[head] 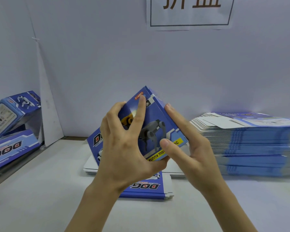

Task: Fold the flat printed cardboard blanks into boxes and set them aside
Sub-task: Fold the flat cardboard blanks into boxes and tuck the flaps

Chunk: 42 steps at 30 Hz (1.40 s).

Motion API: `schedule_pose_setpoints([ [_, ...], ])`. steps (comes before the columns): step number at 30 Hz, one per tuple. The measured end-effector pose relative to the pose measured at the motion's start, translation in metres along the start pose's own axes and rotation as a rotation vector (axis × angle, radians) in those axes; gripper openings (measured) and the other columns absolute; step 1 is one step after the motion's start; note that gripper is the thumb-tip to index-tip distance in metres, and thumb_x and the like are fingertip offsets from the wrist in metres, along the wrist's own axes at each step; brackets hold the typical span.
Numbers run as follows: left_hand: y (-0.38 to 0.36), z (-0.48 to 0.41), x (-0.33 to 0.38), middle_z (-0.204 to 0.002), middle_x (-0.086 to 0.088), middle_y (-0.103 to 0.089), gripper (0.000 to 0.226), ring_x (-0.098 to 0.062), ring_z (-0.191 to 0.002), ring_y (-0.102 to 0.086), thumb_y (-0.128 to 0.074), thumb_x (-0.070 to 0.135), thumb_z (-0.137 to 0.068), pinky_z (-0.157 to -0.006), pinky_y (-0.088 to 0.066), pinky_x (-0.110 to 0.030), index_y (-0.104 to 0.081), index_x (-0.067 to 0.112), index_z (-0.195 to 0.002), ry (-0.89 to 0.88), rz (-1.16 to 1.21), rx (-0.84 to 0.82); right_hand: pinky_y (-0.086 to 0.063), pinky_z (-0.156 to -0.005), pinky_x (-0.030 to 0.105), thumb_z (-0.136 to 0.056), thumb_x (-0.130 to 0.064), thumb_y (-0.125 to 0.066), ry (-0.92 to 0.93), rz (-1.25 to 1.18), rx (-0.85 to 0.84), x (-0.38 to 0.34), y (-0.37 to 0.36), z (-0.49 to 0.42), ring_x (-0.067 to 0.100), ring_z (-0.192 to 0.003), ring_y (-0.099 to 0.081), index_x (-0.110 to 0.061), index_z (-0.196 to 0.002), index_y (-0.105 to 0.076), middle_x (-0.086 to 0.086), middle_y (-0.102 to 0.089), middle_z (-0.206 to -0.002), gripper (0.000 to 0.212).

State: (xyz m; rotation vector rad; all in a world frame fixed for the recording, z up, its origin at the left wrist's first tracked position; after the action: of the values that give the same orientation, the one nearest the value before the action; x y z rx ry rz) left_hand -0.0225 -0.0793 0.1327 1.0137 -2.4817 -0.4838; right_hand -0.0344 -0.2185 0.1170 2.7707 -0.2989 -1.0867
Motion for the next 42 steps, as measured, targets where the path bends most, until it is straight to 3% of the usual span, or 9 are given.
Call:
schedule_pose_setpoints([
  [5,-0.003,0.001,0.001,-0.136,-0.021,-0.032,0.108,-0.034,-0.127,-0.036,-0.060,0.066,-0.060,-0.100,-0.043,-0.047,-0.024,0.019,-0.151,0.005,0.006,-0.002,-0.032,-0.115,0.033,-0.088,-0.018,-0.060,0.080,0.154,0.044,-0.005,0.003,-0.001,0.005,-0.143,-0.031,-0.035,-0.136,-0.049,-0.017,-0.047,-0.147,0.052],
  [14,-0.006,0.002,-0.003,-0.137,-0.023,-0.032,0.104,-0.037,-0.124,-0.038,-0.063,0.062,-0.062,-0.095,-0.045,-0.055,-0.029,0.016,-0.149,-0.049,0.011,-0.016,-0.037,-0.110,0.029,-0.081,-0.018,-0.066,0.045,0.180,0.044,0.000,-0.002,0.003,0.011,-0.139,-0.035,-0.036,-0.140,-0.044,-0.015,-0.043,-0.145,0.066],
  [19,-0.017,0.007,-0.003,-0.139,-0.021,-0.028,0.105,-0.035,-0.126,-0.037,-0.059,0.066,-0.063,-0.095,-0.048,-0.052,-0.017,0.024,-0.150,-0.017,0.018,-0.087,-0.057,-0.083,0.025,-0.078,-0.011,-0.066,-0.036,-0.011,0.016,0.008,-0.001,0.002,0.018,-0.130,-0.047,-0.035,-0.127,-0.057,-0.004,-0.045,-0.134,0.055],
  [21,-0.018,0.007,-0.002,-0.140,-0.020,-0.028,0.104,-0.034,-0.126,-0.036,-0.058,0.066,-0.063,-0.096,-0.048,-0.052,-0.017,0.025,-0.149,-0.021,0.028,-0.096,-0.057,-0.085,0.029,-0.077,-0.011,-0.067,-0.051,-0.028,0.004,0.010,0.001,0.003,0.018,-0.129,-0.048,-0.035,-0.126,-0.057,-0.005,-0.045,-0.133,0.056],
  [26,-0.021,0.008,0.000,-0.139,-0.020,-0.027,0.108,-0.034,-0.125,-0.033,-0.065,0.061,-0.057,-0.097,-0.043,-0.059,-0.022,0.024,-0.150,-0.076,-0.040,-0.113,-0.051,-0.084,0.012,-0.071,-0.010,-0.061,-0.078,0.067,0.006,0.014,-0.003,0.004,-0.005,-0.123,-0.039,-0.041,-0.136,-0.045,-0.008,-0.037,-0.132,0.074],
  [33,-0.027,0.010,0.004,-0.139,-0.008,-0.016,0.115,-0.030,-0.129,-0.024,-0.069,0.059,-0.055,-0.097,-0.042,-0.063,-0.013,0.028,-0.150,-0.060,0.031,-0.144,-0.056,-0.085,0.026,-0.074,-0.012,-0.056,-0.136,0.082,-0.007,0.019,0.000,0.003,0.004,-0.119,-0.044,-0.039,-0.132,-0.054,-0.008,-0.036,-0.121,0.064],
  [35,-0.025,0.009,0.003,-0.142,-0.005,-0.015,0.111,-0.032,-0.132,-0.026,-0.070,0.058,-0.058,-0.098,-0.042,-0.063,-0.013,0.029,-0.149,-0.065,0.078,-0.151,-0.055,-0.082,0.018,-0.077,-0.013,-0.058,-0.114,0.057,-0.024,0.015,-0.002,0.004,-0.004,-0.119,-0.043,-0.046,-0.131,-0.049,-0.012,-0.032,-0.125,0.064],
  [39,-0.016,0.005,-0.006,-0.149,-0.007,-0.014,0.105,-0.029,-0.143,-0.018,-0.062,0.058,-0.060,-0.113,-0.016,-0.066,-0.016,0.029,-0.150,-0.198,0.026,-0.207,-0.045,-0.076,0.001,-0.073,-0.029,-0.067,-0.249,-0.111,-0.045,0.021,-0.002,0.003,-0.029,-0.114,-0.037,-0.053,-0.134,-0.035,-0.032,-0.024,-0.136,0.072],
  [42,-0.016,0.002,-0.007,-0.156,-0.012,-0.013,0.106,-0.032,-0.148,-0.007,-0.060,0.060,-0.060,-0.118,0.005,-0.054,-0.017,0.025,-0.151,-0.279,-0.106,-0.217,-0.052,-0.066,0.011,-0.065,-0.038,-0.072,-0.429,-0.222,0.004,0.038,0.003,0.002,-0.014,-0.096,-0.061,-0.042,-0.145,-0.027,-0.020,-0.052,-0.122,0.092],
])
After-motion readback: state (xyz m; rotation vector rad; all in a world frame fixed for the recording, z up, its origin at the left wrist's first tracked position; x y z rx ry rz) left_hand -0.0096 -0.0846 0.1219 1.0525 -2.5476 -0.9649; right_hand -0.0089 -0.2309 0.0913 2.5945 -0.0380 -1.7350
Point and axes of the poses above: each hand's wrist, its own z-axis away from the middle knuckle, its own y-axis out of the back of the hand, x = y × z, the point moved 7 cm from there along -z, towards the middle knuckle
